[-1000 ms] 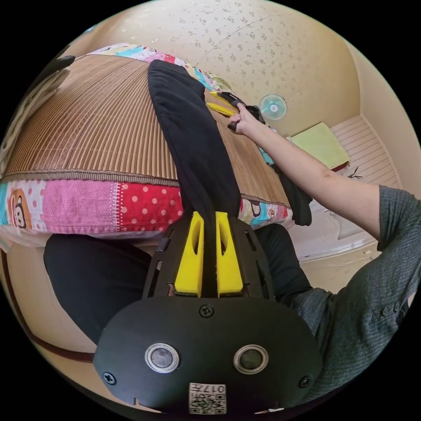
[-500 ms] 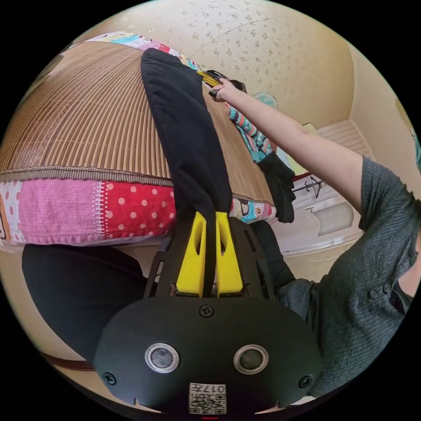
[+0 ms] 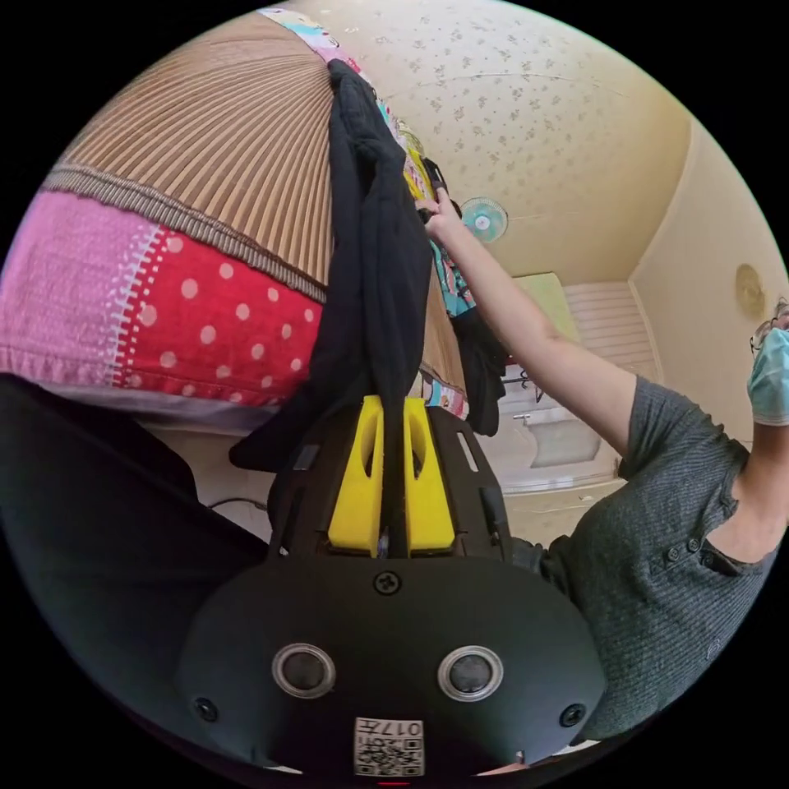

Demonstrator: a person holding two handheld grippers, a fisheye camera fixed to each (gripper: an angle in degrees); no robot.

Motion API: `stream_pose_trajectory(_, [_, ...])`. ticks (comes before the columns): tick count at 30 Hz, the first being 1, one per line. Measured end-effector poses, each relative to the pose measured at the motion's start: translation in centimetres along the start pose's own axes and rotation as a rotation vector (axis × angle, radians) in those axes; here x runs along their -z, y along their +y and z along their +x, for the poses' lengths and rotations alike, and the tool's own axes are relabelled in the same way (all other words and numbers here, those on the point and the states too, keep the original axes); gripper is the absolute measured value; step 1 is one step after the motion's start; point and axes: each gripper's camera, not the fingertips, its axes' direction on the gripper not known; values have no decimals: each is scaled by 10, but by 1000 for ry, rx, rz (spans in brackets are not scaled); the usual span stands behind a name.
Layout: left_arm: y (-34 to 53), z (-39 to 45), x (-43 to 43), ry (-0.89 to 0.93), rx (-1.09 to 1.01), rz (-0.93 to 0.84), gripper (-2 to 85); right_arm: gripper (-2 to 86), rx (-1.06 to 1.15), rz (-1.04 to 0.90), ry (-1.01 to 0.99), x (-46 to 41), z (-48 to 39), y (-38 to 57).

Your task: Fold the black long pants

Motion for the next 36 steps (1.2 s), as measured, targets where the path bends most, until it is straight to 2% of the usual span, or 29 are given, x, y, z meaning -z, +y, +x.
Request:
stream_pose_trajectory(3, [-4,16,-5,-81,-21,-43,44,79,-3,-208,21,-27,-19,66])
stream_pose_trajectory(6, [-8,32,-10,-142,-46,-80,48,91,83,-236,15,-41,-52,136])
stream_pose_trajectory(9, [-10,46,-15,-181,-70,-93,50,97,125,-374,62,-71,-73,199])
stream_pose_trajectory(12, [-7,51,-23,-191,-63,-85,51,85,176,-343,89,-87,-90,263])
stream_pose_trajectory(15, [-6,51,-32,-181,-4,-89,51,73,118,-291,-6,-91,-89,309])
stream_pose_trajectory(20, [-6,79,-47,-265,-47,-150,46,40,-15,-346,-45,-97,-82,330])
stream_pose_trajectory(23, [3,130,-38,-219,-239,-125,40,33,141,-329,-85,-83,-140,338])
stream_pose_trajectory(25, [16,156,-25,-259,-326,-71,40,30,254,-275,-99,-70,-175,353])
stream_pose_trajectory(27, [24,157,-28,-340,-321,-83,41,27,255,-311,2,-80,-175,363])
stream_pose_trajectory(30, [31,133,-52,-514,-174,-200,48,21,69,-509,298,-132,-132,380])
stream_pose_trajectory(32, [35,124,-61,-564,-133,-227,51,15,75,-561,284,-153,-128,396])
stream_pose_trajectory(34, [37,126,-57,-538,-131,-181,51,11,88,-496,156,-158,-138,410])
stream_pose_trajectory(36, [33,134,-49,-520,-148,-121,51,10,99,-443,130,-158,-149,416])
